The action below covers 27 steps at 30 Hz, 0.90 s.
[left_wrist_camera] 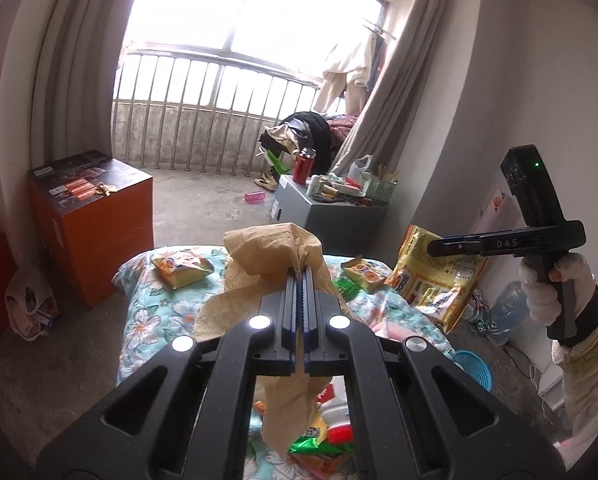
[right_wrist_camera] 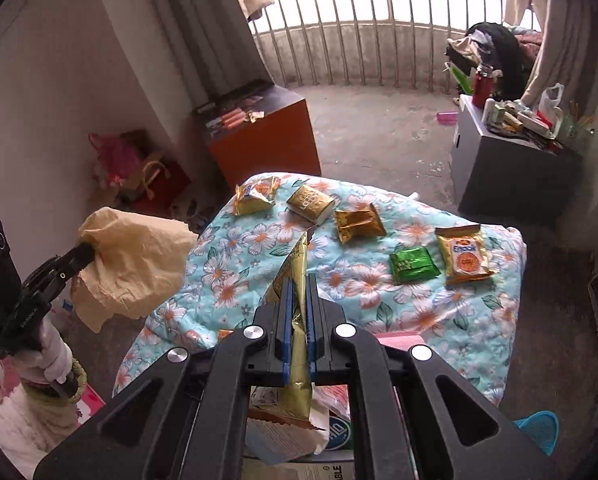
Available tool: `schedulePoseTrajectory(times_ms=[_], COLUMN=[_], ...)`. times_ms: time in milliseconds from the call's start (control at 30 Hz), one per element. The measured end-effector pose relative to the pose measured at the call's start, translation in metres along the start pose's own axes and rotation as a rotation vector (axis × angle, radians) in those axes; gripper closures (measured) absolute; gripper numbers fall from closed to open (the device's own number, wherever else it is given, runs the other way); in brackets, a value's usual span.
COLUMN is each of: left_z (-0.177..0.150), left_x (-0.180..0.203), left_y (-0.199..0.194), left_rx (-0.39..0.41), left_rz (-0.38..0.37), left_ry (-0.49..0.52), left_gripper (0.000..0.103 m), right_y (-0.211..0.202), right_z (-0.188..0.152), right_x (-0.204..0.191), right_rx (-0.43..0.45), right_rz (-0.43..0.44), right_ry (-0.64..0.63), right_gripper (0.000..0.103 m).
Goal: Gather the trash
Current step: 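Carry the beige paper and snack bag over the blue wastebasket and open both tools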
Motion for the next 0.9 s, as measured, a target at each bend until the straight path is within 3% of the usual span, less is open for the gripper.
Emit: schedulePoseTrajectory(times_ms=[233,467,633,900], left_z=[-0.003,-0.036,-0.089,-0.199], left_x=[0.142,0.324,0.436,0.563], left_y=[0.024,0.072,0.123,0.219], left_rx=[-0.106,-0.285,-0.481,-0.684], left_rz=[-0.200,-0.394,-0.474,-0.470], left_ry=[0.180,0.434,0.543,0.650], left_gripper=[0.103,0.103,0.103,0.102], right_y=[-0.136,-0.223,-0.255,-0.238], right_z=[-0.094,-0.218,-0.303,-0.402], right_x=[0.079,0.178,0.247,0.352], right_rx=[0.222,0.333,0.378,0.342], right_rz=[-0.085,-0.227,-0.347,-0.441], right_ry=[0.209,0.473,0.657,0.895], right_gripper=[0.097,0.097,0.097,0.097])
Point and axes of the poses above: each gripper's, at about its wrist camera, not at the fingertips, and y roughly the way its jaws point, x to its right, z to its top, the point moved 6 cm from there along y, roughly the way its jaws point, and after that the axes turned 5 degrees about z, right-handed, at the moved point
